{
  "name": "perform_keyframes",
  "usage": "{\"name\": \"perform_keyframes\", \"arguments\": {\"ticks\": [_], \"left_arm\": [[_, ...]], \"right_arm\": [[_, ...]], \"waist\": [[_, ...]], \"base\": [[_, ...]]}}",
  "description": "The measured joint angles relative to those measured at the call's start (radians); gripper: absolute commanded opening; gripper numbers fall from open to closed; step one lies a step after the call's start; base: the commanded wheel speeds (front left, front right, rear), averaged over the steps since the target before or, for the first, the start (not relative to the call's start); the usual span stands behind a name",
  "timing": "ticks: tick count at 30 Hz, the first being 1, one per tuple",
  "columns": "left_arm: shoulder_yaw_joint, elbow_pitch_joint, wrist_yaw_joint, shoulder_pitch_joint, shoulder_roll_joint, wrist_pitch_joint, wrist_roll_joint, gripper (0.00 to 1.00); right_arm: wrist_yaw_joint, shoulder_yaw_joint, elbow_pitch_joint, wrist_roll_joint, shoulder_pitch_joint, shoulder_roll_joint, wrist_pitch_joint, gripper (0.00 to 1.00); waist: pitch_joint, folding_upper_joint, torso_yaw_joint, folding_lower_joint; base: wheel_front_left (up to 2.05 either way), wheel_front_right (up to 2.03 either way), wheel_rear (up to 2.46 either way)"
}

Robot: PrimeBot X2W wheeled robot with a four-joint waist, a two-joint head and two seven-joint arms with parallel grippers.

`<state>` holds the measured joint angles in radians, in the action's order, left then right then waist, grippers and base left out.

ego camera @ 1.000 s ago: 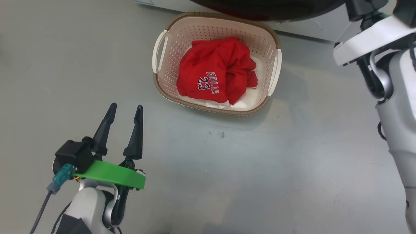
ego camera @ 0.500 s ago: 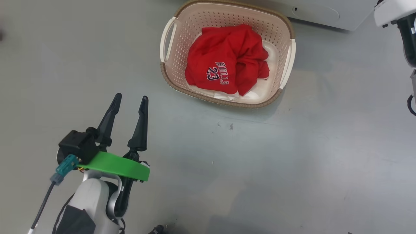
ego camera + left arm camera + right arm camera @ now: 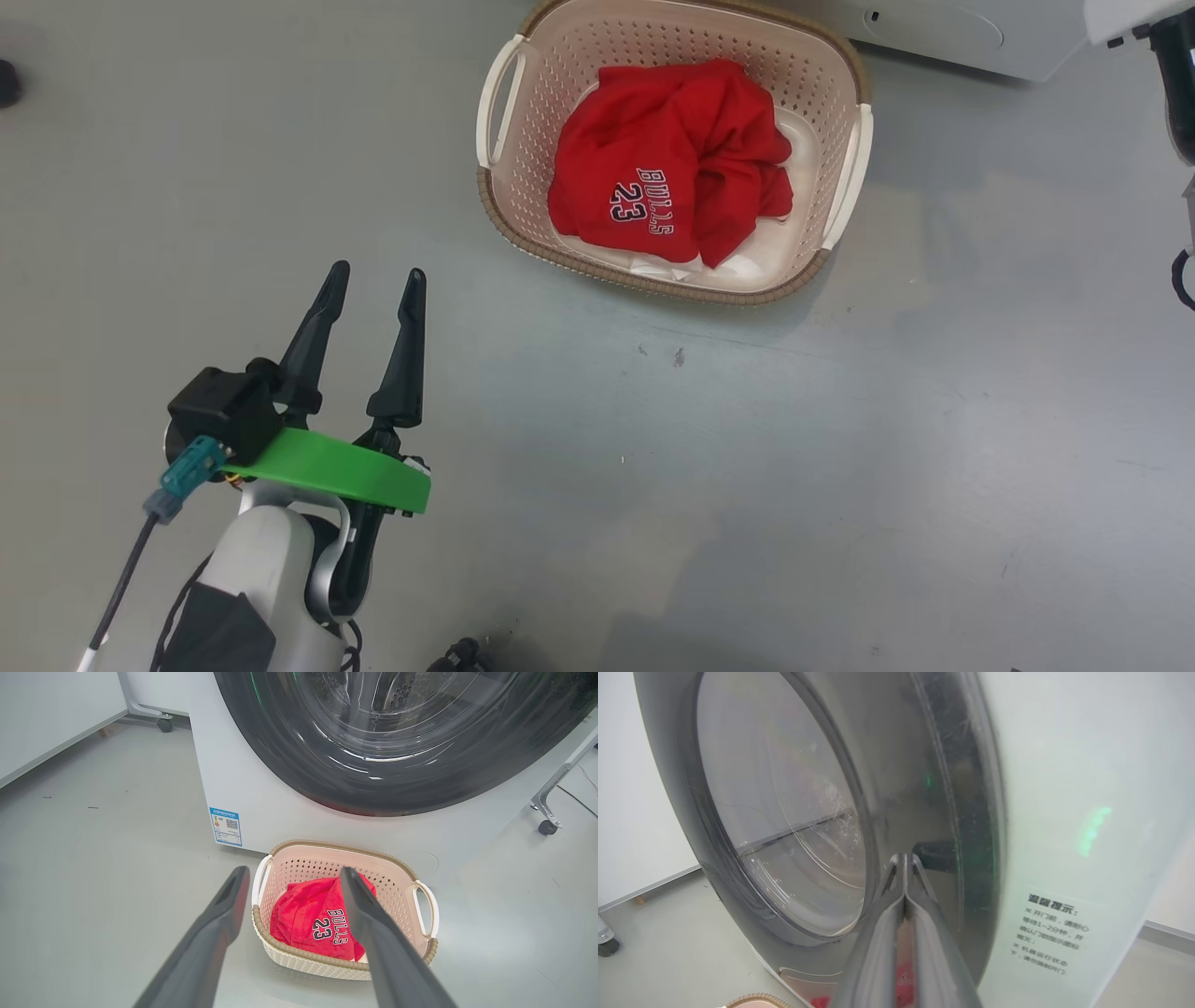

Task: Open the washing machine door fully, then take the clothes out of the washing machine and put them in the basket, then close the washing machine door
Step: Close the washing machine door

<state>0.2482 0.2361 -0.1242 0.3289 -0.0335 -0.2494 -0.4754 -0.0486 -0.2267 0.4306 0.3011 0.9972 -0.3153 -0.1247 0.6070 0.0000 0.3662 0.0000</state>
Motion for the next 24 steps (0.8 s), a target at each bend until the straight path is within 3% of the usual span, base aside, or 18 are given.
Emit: {"name": "perform_keyframes", "arguments": {"ticks": [13,24], "left_arm": [[-0.003,0.020,0.000,0.012,0.004,0.000,0.000,1.00],[-0.031,0.050,0.000,0.011,0.000,-0.003,0.006,1.00]], "right_arm": [[-0.001,-0.017,0.090,-0.004,-0.007,0.008,-0.059,0.00],[-0.023,-0.105,0.149,-0.004,-0.185,0.097,-0.103,0.00]], "waist": [[-0.047,0.0000,-0.004,0.0000],[-0.146,0.0000,-0.039,0.0000]], "base": [[0.00,0.00,0.00],[0.00,0.00,0.00]]}}
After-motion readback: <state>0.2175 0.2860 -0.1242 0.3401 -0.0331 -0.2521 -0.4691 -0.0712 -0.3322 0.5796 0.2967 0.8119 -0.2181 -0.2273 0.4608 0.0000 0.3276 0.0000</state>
